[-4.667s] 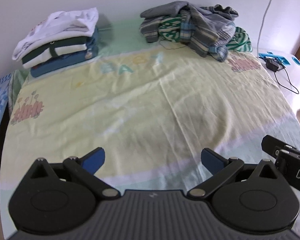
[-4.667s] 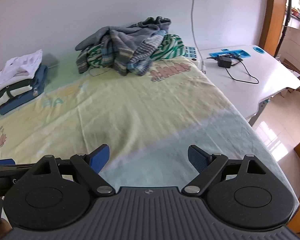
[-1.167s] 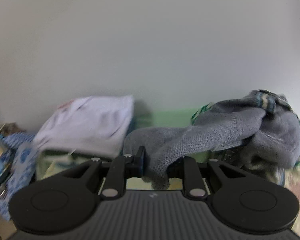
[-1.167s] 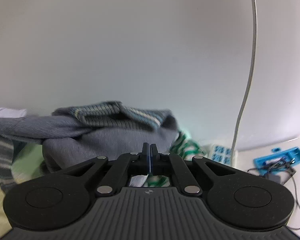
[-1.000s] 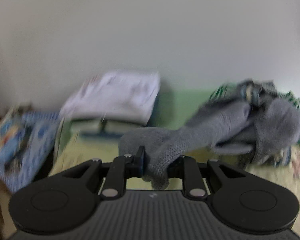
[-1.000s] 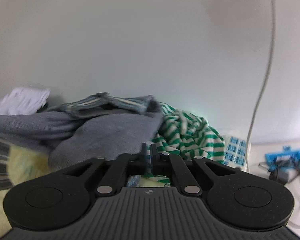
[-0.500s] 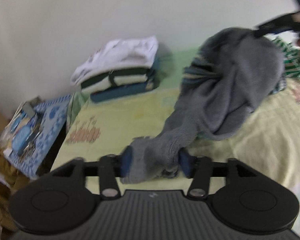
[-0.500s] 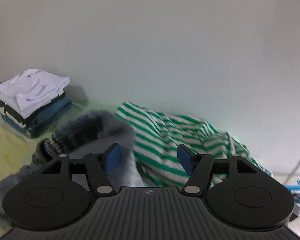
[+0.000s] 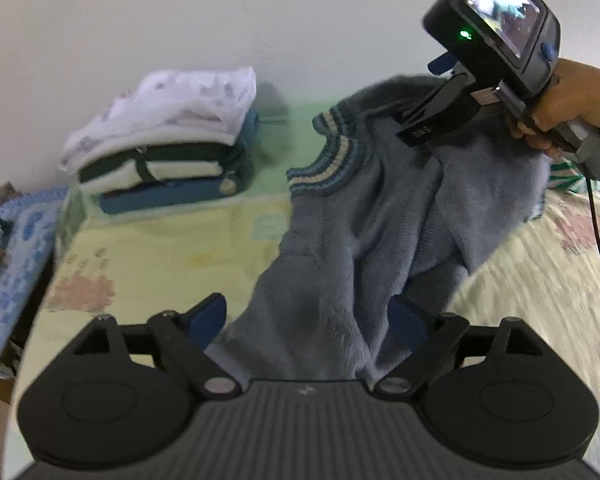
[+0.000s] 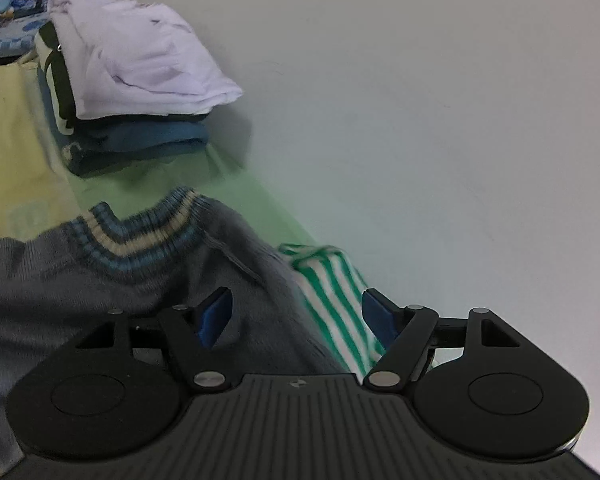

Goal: Fold clothes
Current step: 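Lift the grey sweater off the heap with both grippers and pull it back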

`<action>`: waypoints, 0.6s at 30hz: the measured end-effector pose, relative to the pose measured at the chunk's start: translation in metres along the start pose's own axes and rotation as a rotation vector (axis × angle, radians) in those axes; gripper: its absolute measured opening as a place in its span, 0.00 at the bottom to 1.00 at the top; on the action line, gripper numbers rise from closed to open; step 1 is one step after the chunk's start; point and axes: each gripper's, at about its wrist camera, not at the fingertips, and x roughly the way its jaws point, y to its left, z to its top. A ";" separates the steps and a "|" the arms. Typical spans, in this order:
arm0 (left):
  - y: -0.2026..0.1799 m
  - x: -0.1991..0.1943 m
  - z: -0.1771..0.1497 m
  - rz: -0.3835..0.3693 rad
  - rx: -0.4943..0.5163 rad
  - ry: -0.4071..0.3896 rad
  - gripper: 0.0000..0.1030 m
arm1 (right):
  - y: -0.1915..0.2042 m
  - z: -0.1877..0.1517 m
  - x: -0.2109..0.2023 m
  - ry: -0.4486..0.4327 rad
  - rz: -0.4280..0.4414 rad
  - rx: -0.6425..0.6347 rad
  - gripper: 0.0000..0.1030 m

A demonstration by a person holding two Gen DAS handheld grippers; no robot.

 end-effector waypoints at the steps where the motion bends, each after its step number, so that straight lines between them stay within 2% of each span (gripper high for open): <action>1: 0.003 0.010 0.003 -0.010 -0.012 0.013 0.87 | 0.004 0.001 0.004 0.014 -0.012 -0.020 0.72; 3: 0.011 0.026 0.009 -0.036 -0.047 0.030 0.87 | 0.014 0.000 0.014 0.027 -0.054 -0.063 0.66; 5: 0.026 0.037 0.016 -0.085 -0.086 0.034 0.88 | 0.014 -0.005 0.020 0.026 -0.059 -0.050 0.49; 6: 0.034 0.043 0.020 -0.120 -0.097 0.032 0.91 | 0.009 -0.010 0.021 0.028 -0.045 -0.014 0.27; 9: 0.049 0.059 0.026 -0.154 -0.104 0.033 0.86 | -0.009 -0.025 0.017 0.007 0.003 0.113 0.13; 13: 0.059 0.079 0.031 -0.269 -0.129 0.063 0.83 | -0.034 -0.047 -0.011 -0.044 0.015 0.297 0.06; 18: 0.054 0.100 0.036 -0.330 -0.136 0.084 0.93 | -0.059 -0.077 -0.055 -0.087 -0.001 0.456 0.06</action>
